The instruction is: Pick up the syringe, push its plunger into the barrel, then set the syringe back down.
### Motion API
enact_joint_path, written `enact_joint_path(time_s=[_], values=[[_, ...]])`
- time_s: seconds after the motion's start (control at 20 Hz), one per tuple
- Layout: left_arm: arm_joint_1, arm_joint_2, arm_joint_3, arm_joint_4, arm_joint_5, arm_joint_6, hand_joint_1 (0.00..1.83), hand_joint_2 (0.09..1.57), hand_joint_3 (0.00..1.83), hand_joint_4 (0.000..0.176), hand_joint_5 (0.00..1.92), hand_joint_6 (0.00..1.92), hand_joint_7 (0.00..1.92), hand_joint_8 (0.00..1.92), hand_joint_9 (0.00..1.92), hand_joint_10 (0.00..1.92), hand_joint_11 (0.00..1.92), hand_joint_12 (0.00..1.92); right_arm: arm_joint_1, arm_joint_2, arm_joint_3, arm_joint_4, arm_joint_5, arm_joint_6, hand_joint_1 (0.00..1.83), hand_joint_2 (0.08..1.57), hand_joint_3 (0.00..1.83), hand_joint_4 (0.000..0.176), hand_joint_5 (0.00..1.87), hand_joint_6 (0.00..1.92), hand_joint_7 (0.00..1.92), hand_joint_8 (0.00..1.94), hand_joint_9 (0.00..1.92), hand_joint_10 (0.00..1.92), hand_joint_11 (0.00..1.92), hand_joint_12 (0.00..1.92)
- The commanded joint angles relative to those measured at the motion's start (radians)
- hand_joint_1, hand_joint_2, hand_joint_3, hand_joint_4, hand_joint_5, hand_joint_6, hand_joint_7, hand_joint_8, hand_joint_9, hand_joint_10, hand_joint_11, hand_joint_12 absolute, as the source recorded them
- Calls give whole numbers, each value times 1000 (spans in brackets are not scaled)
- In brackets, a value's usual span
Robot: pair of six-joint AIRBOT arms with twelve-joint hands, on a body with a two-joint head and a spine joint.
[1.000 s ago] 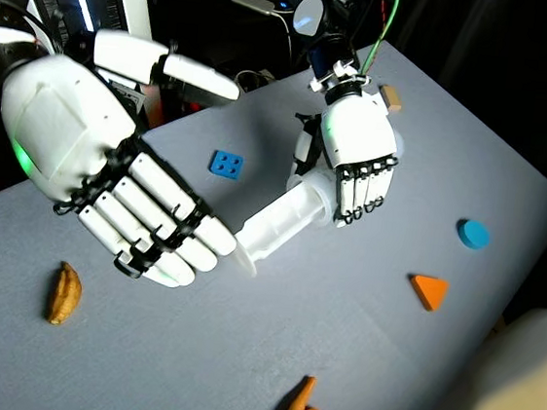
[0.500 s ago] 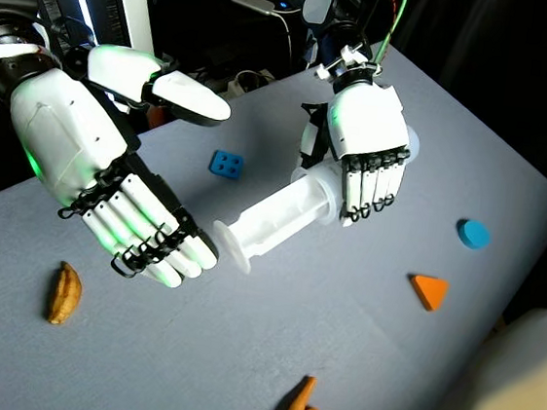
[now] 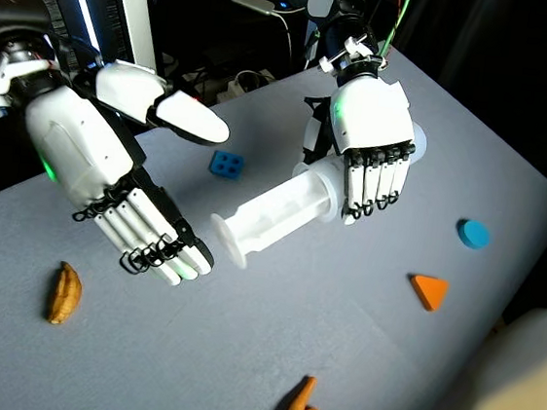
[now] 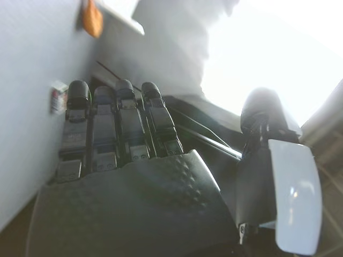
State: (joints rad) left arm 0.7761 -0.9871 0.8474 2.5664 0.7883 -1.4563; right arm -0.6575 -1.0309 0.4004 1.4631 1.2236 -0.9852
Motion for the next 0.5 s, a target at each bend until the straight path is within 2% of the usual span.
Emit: enact_joint_path(time_s=[0.0,0.45], values=[[-16,9,-1,67,120,-1,1389,1073,0,0,982,796,1097,798,1020,1078,966,891,19,-9,2,-97,20,21,0,1054,1,30,58,3,94,4,43,7,0,377],[-34,9,2,84,120,-7,1391,1062,0,0,1039,715,1108,780,1027,1060,979,872,61,-72,35,-69,-30,28,0,1052,0,30,74,4,105,3,39,1,0,408]])
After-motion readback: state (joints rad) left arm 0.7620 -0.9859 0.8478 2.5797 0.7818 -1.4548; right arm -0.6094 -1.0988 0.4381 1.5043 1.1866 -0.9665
